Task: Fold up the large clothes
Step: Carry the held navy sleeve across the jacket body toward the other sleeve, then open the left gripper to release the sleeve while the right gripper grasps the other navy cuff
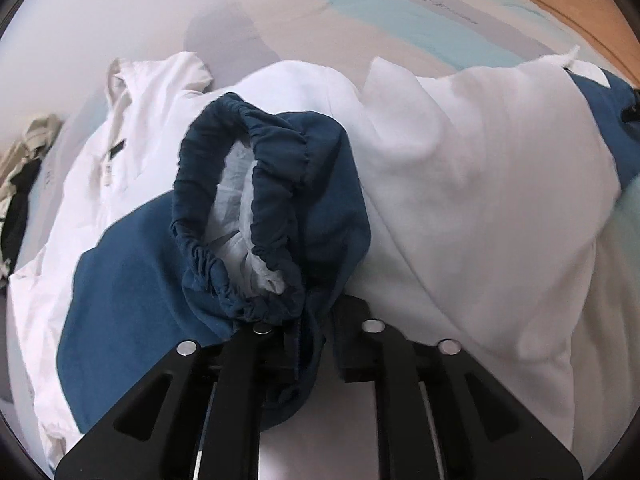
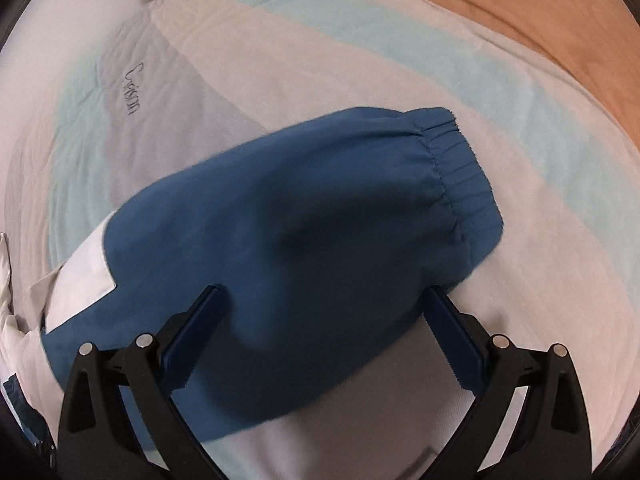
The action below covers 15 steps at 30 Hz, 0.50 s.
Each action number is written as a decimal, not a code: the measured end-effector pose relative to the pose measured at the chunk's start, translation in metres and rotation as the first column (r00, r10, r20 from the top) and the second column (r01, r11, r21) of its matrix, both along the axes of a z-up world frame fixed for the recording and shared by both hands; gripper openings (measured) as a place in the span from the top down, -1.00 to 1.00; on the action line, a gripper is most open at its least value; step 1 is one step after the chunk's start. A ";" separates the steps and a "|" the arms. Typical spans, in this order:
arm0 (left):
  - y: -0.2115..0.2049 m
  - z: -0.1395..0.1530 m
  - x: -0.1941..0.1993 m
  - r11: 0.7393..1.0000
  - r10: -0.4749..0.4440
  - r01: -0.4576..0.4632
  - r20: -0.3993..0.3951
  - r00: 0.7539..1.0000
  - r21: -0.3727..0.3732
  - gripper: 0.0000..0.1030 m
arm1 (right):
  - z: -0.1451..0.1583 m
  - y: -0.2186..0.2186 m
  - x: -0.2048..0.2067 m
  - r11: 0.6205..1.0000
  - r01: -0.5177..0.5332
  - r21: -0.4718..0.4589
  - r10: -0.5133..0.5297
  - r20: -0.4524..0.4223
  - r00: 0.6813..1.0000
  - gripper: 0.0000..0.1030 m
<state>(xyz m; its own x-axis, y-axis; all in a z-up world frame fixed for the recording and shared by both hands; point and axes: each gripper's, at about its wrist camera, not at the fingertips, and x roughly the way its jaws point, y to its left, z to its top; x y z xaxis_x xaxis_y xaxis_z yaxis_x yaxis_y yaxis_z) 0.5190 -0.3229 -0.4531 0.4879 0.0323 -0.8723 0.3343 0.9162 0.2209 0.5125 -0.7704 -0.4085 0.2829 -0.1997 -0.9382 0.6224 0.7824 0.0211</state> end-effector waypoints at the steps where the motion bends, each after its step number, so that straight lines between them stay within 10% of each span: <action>1: -0.005 0.003 -0.003 1.000 0.006 -0.006 0.008 1.000 -0.005 0.41 | -0.003 -0.001 0.001 1.000 0.001 0.006 -0.001 -0.001 1.000 -0.88; 3: -0.013 0.009 -0.005 1.000 -0.007 0.008 0.032 0.999 -0.016 -0.06 | -0.006 0.000 0.002 1.000 0.001 0.006 -0.001 0.007 1.000 -0.88; 15: -0.050 0.050 -0.019 0.990 -0.077 0.086 0.088 0.993 -0.111 -0.46 | -0.004 0.002 -0.001 1.000 -0.024 -0.001 0.024 0.018 1.000 -0.88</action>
<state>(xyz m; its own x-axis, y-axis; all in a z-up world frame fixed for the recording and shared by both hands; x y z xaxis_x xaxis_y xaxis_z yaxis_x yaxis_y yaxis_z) 0.5004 -0.3728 -0.4036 0.5560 -0.1084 -0.8241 0.3937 0.9076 0.1462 0.5118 -0.7687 -0.4129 0.3046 -0.1931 -0.9327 0.6033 0.7969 0.0320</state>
